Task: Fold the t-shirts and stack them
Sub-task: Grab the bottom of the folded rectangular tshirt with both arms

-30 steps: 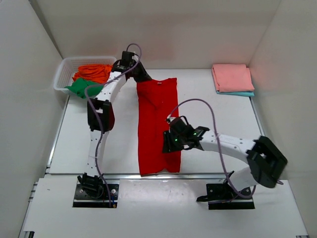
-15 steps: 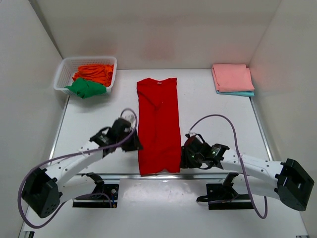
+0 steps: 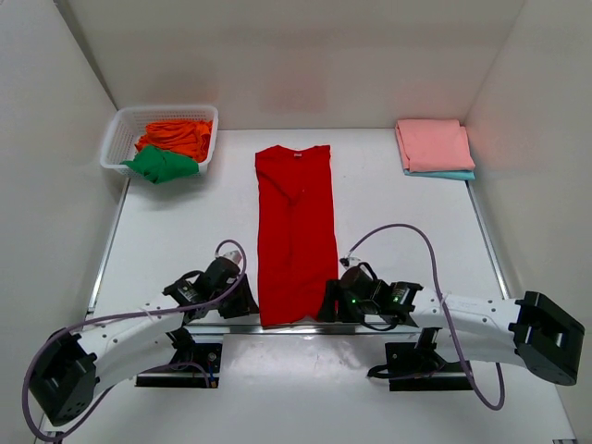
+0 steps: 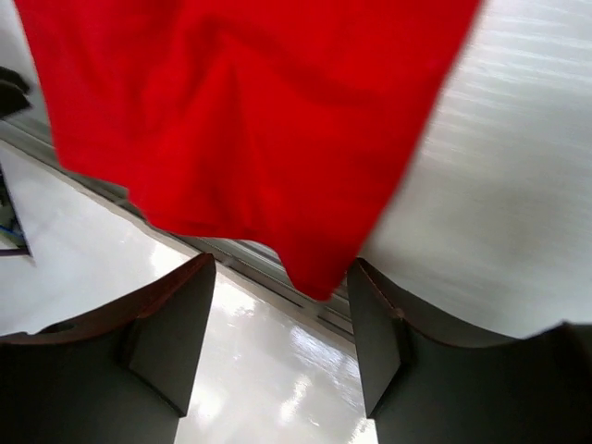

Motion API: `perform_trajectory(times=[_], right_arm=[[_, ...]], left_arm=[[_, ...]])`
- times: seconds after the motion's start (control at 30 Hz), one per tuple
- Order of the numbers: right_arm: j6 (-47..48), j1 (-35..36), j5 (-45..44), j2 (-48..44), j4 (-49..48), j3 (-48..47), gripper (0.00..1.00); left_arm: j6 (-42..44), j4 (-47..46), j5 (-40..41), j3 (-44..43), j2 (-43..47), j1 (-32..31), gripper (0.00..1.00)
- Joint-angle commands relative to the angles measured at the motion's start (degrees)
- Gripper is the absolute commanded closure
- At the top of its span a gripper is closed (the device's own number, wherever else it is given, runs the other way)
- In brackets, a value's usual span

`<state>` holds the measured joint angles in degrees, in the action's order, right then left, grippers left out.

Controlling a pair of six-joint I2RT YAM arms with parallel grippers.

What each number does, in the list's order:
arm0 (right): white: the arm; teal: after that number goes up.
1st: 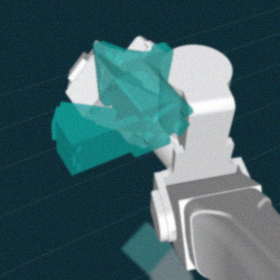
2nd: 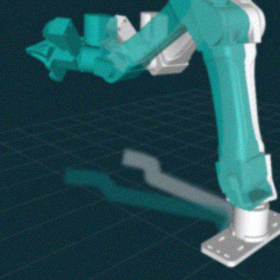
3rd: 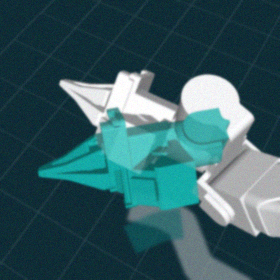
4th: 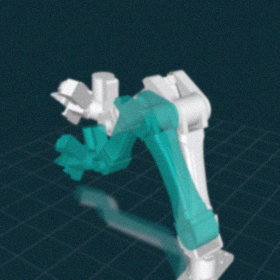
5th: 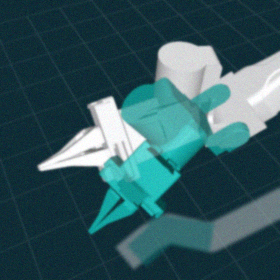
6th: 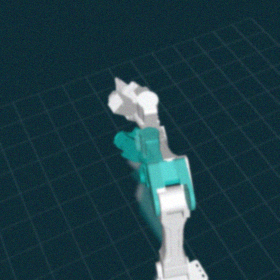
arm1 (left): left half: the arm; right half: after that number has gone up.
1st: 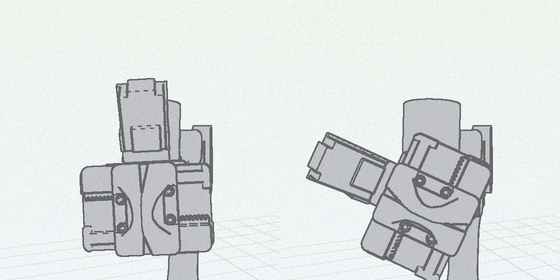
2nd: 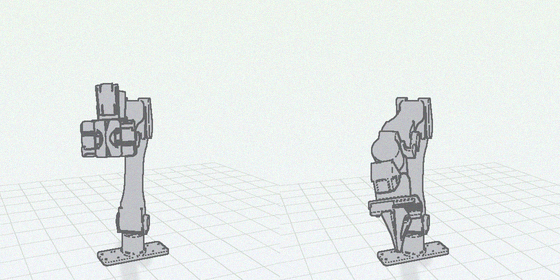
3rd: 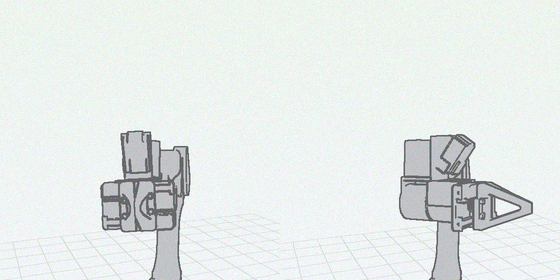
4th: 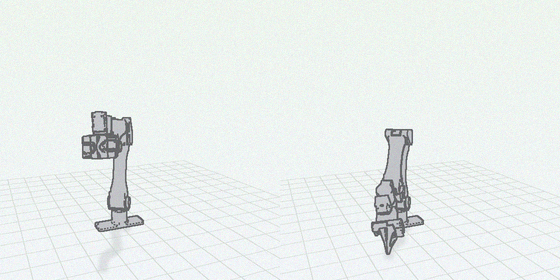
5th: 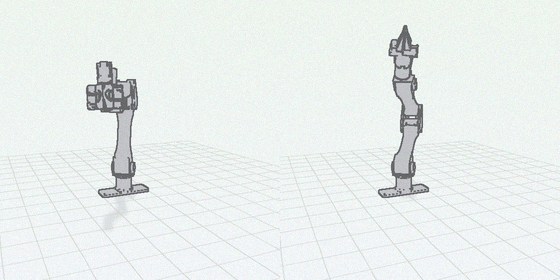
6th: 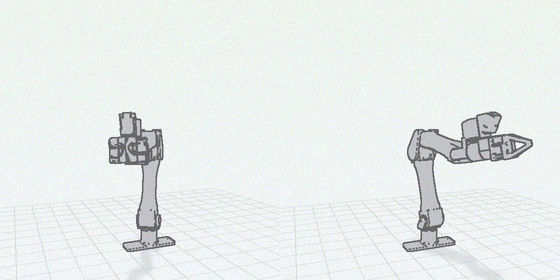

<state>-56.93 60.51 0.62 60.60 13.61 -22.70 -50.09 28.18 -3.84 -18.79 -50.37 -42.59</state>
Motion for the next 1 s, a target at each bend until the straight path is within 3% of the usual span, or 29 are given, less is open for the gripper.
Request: perform_trajectory(times=[0.0, 0.13, 0.27, 0.3, 0.33, 0.4, 0.6, 0.73, 0.87, 0.97], right_arm=[[-1.2, 0.5, -1.1, 2.8, -0.4, 1.7, 0.42], [-0.6, -0.1, 0.4, 3.7, -0.1, 0.9, 0.45], [-0.6, -0.4, 1.0, 3.1, -0.5, 2.0, 0.75], [-0.4, -0.3, 1.4, 2.9, -0.2, 2.3, 0.95], [-0.3, -0.9, 1.5, 2.3, -0.1, 2.6, 1.0], [0.1, -0.6, 1.9, 1.3, 1.2, 2.4, 1.0], [3.4, 0.4, 4.7, -0.2, 4.9, 0.8, 1.0], [6.6, -1.9, 8.7, -0.6, 5.9, -1.5, 0.99], [13.1, -8.4, 12.9, 0.3, 7.9, -7.3, 1.0], [19.1, -15.5, 16.9, 3.2, 9.5, -13.2, 1.0]], left_arm=[[-2.0, -4.5, -1.2, 0.4, -1.1, -1.5, 0.53], [-2.8, -5.7, -0.1, -2.1, -5.2, -4.6, 0.52], [-3.6, -6.5, 0.6, -4.9, -10.1, -8.3, 0.54], [-4.1, -6.4, 0.7, -5.1, -10.9, -8.9, 0.68], [-4.3, -6.2, 0.5, -5.1, -11.0, -9.3, 0.87], [-5.1, -5.3, 0.3, -4.6, -10.5, -9.7, 1.0], [-4.5, 0.3, 0.1, -2.6, -2.6, -6.7, 1.0], [-3.4, 1.2, -0.9, -5.8, -2.5, -5.5, 1.0], [0.9, 2.9, -2.1, -12.4, -7.5, -2.5, 1.0], [4.9, 4.4, -4.3, -18.3, -10.6, 4.0, 1.0]])
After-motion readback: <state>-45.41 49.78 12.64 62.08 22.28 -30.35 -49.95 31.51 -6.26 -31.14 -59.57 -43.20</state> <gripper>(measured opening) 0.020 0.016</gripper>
